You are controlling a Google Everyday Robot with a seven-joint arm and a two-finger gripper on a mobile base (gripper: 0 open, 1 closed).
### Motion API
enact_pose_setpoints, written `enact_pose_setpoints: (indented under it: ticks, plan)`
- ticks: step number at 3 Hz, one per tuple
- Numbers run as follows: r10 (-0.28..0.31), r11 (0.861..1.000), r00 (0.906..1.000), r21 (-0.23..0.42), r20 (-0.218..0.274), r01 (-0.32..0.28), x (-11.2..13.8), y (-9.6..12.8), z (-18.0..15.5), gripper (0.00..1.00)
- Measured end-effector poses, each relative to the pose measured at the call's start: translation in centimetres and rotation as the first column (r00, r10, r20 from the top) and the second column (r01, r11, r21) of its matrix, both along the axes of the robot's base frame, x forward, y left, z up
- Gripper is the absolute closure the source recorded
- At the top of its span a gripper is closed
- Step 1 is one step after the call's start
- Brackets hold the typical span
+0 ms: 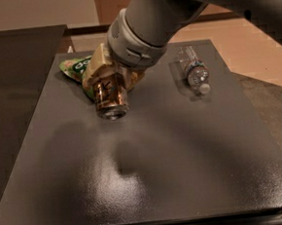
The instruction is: Place orange can upright
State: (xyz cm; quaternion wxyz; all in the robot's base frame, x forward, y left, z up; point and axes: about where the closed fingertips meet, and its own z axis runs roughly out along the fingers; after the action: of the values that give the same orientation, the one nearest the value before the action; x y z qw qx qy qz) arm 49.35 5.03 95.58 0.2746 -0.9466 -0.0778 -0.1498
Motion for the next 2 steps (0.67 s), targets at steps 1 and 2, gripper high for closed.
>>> enact_pose_setpoints:
  ticks: [1,2]
  plan:
    - [0.015,1.0,0.9998,-0.014,0.016,-0.015,-0.09,0.1,0.36,1.0]
    - [0.082,0.995,0.9921,-0.068,0.095,-0.076,-0.3,-0.08,1.05,1.0]
